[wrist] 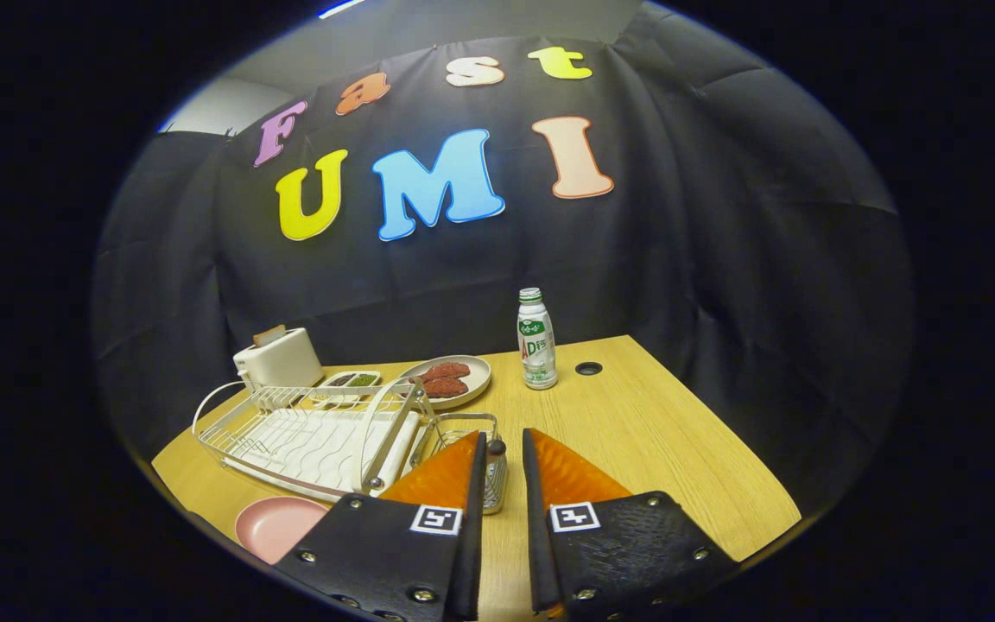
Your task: Take the plate from the dish rack, then take the spoon from the basket and place it into the plate.
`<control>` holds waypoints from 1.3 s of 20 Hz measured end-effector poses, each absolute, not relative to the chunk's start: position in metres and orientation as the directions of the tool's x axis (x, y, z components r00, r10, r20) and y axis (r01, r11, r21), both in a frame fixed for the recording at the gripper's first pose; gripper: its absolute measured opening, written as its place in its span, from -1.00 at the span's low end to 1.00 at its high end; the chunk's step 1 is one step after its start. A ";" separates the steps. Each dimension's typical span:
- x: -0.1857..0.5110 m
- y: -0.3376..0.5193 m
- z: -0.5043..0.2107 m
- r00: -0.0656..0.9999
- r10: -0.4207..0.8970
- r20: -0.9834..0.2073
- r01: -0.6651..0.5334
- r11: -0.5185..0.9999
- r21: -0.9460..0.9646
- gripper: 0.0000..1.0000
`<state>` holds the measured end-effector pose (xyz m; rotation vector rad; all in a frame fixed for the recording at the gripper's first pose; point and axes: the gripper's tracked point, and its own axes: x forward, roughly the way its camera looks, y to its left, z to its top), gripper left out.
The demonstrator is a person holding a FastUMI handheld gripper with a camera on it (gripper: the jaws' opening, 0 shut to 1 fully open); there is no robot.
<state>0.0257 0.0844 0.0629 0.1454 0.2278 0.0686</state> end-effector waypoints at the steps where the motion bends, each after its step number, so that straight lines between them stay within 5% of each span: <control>1: 0.029 0.085 0.060 0.971 0.089 -0.221 -0.054 0.986 0.159 -0.54; 14: 0.079 0.106 0.035 0.974 0.152 -0.168 -0.113 0.968 0.224 -0.51; 15: 0.075 0.108 0.042 0.972 0.165 -0.168 -0.125 0.966 0.226 -0.66; 18: 0.071 0.115 0.043 0.962 0.187 -0.198 -0.142 0.965 0.222 -0.64; 20: 0.079 0.119 0.044 0.960 0.187 -0.210 -0.143 0.967 0.208 -0.84; 26: 0.078 0.126 0.051 0.949 0.202 -0.243 -0.157 0.969 0.193 -0.94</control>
